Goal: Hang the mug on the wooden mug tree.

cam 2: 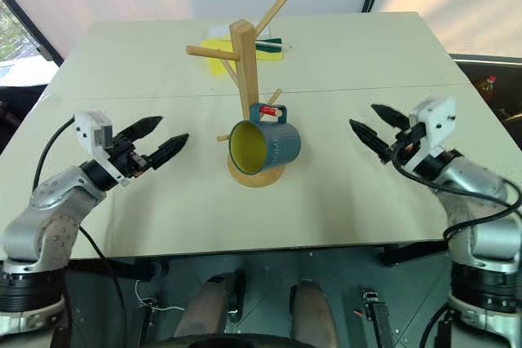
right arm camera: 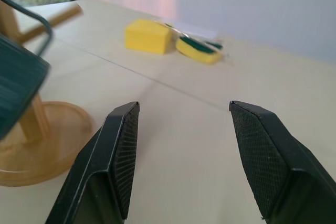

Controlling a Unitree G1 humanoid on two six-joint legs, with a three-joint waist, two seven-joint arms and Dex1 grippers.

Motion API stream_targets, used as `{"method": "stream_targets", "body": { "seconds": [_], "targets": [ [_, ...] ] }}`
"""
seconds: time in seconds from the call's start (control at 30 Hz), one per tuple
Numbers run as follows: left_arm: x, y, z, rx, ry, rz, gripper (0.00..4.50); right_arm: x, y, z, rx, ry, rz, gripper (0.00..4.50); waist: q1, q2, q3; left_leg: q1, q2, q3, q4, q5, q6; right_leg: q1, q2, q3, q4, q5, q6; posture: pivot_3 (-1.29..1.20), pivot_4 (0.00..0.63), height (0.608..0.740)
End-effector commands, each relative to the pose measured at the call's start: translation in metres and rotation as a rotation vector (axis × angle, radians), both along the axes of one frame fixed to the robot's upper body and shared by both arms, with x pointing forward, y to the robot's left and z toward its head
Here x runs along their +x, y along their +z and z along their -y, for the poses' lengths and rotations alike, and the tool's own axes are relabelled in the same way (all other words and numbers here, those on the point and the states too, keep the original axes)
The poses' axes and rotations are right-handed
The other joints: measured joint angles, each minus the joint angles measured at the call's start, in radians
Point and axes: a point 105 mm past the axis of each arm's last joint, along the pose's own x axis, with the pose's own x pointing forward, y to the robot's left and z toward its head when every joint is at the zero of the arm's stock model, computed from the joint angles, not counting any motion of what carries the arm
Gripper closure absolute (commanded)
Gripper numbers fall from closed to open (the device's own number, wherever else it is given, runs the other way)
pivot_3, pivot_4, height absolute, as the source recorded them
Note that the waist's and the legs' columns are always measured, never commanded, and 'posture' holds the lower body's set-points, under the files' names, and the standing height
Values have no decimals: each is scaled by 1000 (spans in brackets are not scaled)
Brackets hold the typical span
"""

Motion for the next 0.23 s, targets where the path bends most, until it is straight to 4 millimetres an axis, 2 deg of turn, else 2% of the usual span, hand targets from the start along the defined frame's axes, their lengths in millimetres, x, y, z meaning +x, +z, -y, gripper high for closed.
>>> {"method": "stream_targets", "body": {
  "seconds": [0.03,0.23],
  "targets": [
    [3,-1,-21,20,136,45,0,4,-13,0,27,-22,5,1690,1,0,0,0,0,0,0,0,0,0,0,0,0,0,0,0,150,740],
    [2,-26,-25,61,183,8,0,8,-39,-12,85,10,-47,1690,3,0,0,0,-1,1,1,0,0,0,-1,1,0,0,0,0,150,740]
  ]
}}
